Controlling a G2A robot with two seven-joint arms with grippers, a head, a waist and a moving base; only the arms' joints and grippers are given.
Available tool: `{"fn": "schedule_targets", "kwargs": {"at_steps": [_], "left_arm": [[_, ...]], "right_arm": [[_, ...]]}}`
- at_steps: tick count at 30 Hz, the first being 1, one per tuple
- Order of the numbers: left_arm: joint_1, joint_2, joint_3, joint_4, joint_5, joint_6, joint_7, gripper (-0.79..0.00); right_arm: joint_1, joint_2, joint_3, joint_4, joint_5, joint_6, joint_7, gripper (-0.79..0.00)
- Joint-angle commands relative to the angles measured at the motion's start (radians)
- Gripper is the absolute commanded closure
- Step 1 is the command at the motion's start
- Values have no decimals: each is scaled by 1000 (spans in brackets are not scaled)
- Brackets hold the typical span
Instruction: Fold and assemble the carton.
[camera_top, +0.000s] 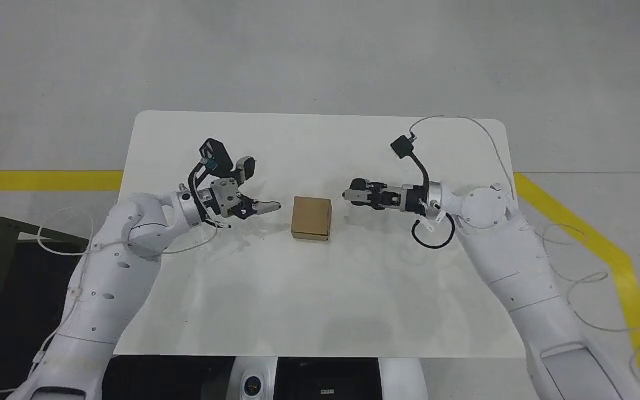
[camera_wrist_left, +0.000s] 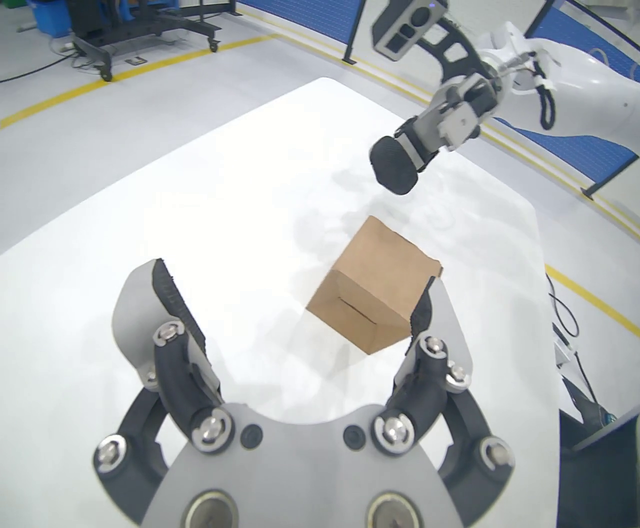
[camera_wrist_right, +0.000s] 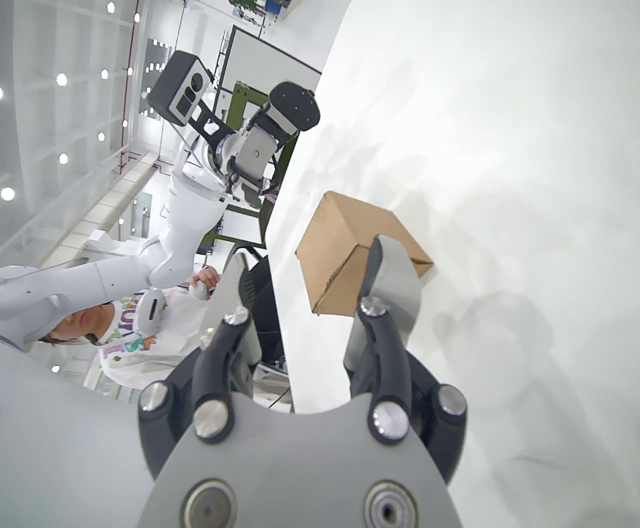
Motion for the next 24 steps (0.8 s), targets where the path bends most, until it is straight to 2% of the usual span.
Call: {"fn": "schedule_targets", "kwargs": {"at_steps": [1, 6, 9, 18, 24], "left_arm": [[-11, 0, -9, 18, 2, 23, 6, -785], [-59, 4, -32, 85, 14, 47, -7, -785], [-89, 7, -50, 124, 3, 49, -14, -785], [-158, 17, -102, 182, -16, 50, -12, -785], [-168, 23, -130, 166, -17, 49, 16, -785]], "right_arm": [[-5, 4, 15, -11, -60, -52, -52, -785], [-24, 18, 59, -65, -305, -129, -218, -785], [-50, 29, 96, -119, -464, -135, -321, -785], [-124, 56, 205, -303, -819, -60, -527, -785], [-165, 67, 256, -365, -937, 27, -591, -785]]}}
